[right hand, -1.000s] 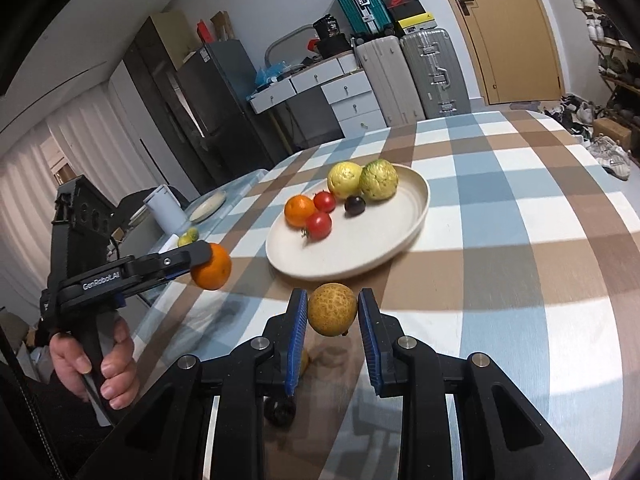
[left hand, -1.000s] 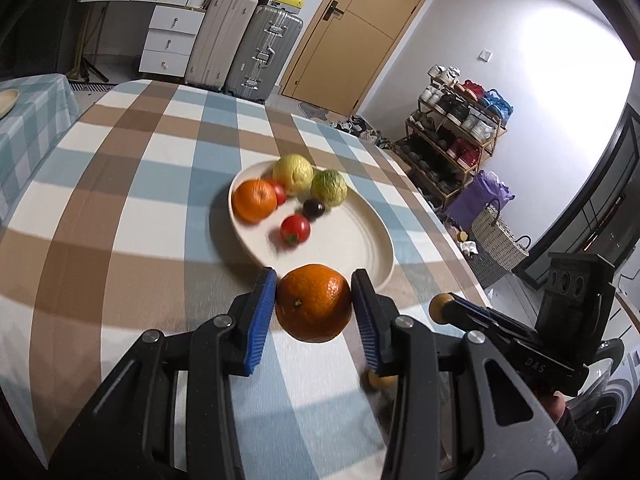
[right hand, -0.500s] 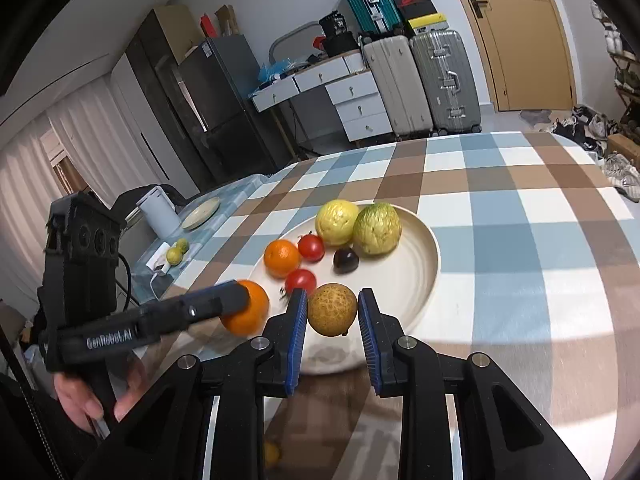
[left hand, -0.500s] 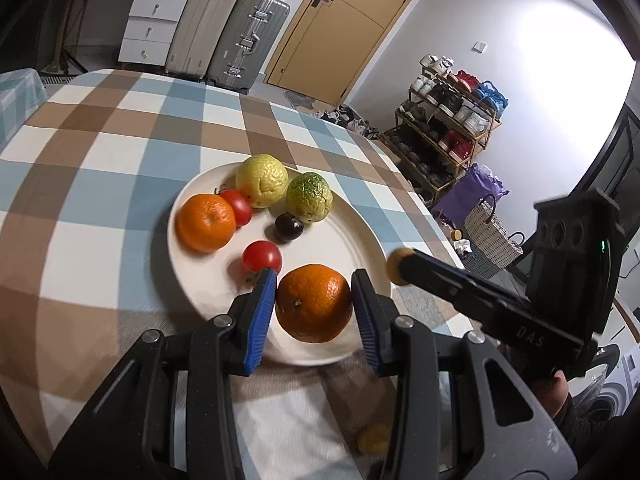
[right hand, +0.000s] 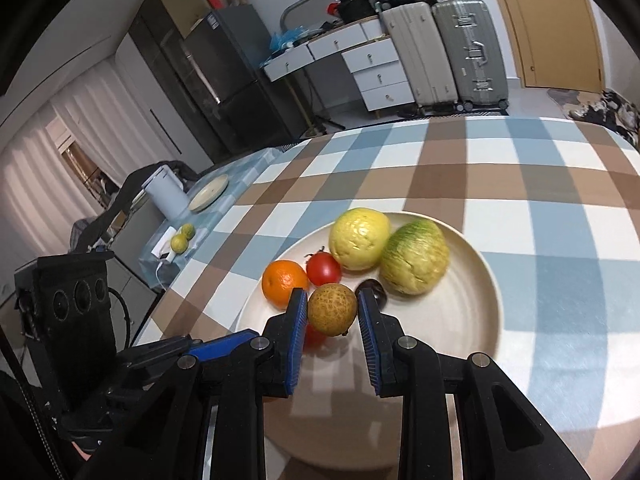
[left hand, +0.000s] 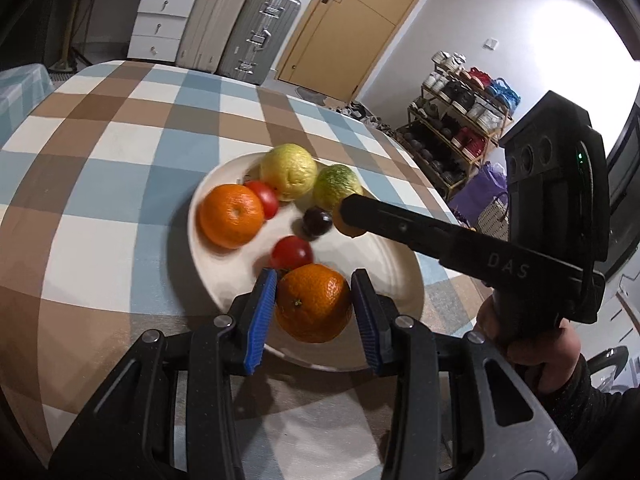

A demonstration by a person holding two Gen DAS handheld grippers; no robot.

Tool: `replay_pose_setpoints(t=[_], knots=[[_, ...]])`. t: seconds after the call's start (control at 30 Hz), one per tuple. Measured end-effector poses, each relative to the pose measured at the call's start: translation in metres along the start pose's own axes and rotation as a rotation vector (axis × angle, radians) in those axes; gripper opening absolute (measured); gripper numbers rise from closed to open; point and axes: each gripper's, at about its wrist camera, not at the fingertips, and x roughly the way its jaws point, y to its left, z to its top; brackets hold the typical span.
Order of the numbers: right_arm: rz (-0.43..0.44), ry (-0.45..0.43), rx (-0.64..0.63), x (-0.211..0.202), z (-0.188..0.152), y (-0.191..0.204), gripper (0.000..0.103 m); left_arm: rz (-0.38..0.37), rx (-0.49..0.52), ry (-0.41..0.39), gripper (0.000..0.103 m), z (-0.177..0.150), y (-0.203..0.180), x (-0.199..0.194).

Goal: Organize fruits
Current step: 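Carry the orange and tan fruit onto the plate and open both grippers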

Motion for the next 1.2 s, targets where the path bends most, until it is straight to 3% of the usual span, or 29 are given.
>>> replay_pose_setpoints(t=[0.33,0.77,0.9,1.0,1.07,1.13,1.2], knots=[[-0.018,0.062,-0.038,0.039,0.014,0.014,0.027,0.041,-0.019,-0.041,0.036,0.003,0.018,-0.008],[-0.028,0.053,-0.033,0.044,0.013,0.016,0.029,0.045,-0.045,-0.095,0.037,0.005,0.022,-0.016],[-0.004,0.021,-0.015,0.032,0.015,0.017,0.057,0.050,-0.027,-0.131,0.042,0.005,0.017,-0.025],[-0.017,-0.010,-0.034,0.017,0.017,0.023,0.058,0.062,-0.006,-0.149,0.045,0.003,0.008,-0.034],[-0.027,-0.032,-0.045,0.002,0.017,0.027,0.064,0.071,0.014,-0.158,0.047,0.003,0.001,-0.042],[-0.033,-0.070,-0.050,-0.017,0.015,0.031,0.074,0.088,0.048,-0.175,0.058,0.000,-0.008,-0.051],[-0.048,-0.111,-0.058,-0.036,0.010,0.035,0.080,0.115,0.073,-0.181,0.059,-0.004,-0.016,-0.059]])
